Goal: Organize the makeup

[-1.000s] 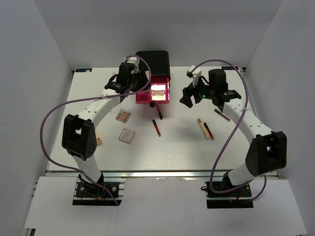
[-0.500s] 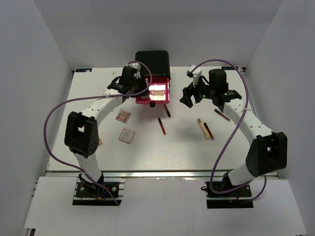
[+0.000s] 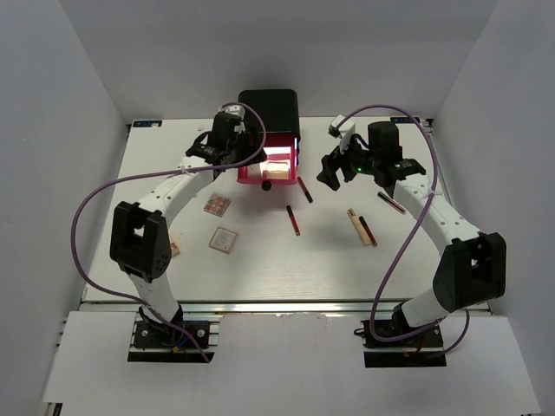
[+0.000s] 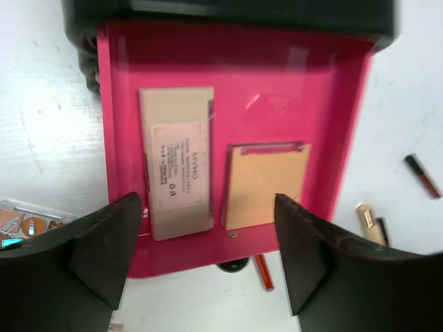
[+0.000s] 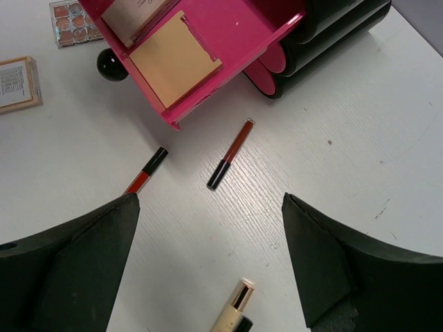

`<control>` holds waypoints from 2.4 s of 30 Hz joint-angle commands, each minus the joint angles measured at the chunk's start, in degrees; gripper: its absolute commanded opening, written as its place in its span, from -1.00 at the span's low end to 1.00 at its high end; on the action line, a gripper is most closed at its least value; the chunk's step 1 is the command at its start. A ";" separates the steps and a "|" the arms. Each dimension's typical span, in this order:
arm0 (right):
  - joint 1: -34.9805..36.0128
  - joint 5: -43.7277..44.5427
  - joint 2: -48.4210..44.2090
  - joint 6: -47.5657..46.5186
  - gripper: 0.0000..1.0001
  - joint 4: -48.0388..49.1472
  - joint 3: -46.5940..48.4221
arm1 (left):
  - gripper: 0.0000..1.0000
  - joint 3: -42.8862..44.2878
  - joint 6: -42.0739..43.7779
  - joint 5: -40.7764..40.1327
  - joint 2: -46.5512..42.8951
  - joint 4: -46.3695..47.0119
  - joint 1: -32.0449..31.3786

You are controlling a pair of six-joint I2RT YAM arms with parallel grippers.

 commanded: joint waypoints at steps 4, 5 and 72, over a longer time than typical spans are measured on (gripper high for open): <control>0.00 0.83 0.03 -0.91 0.77 -0.04 -0.91 | -0.26 0.51 -4.99 -8.85 -12.97 -0.64 0.15; -0.09 1.27 -0.15 -1.00 0.77 -0.04 -1.26 | -0.47 -1.34 -6.05 -10.09 -14.74 -0.21 0.41; -0.62 1.45 -2.26 -0.03 0.77 0.23 -6.45 | -1.00 -6.27 -28.32 -1.85 -7.95 -15.52 14.74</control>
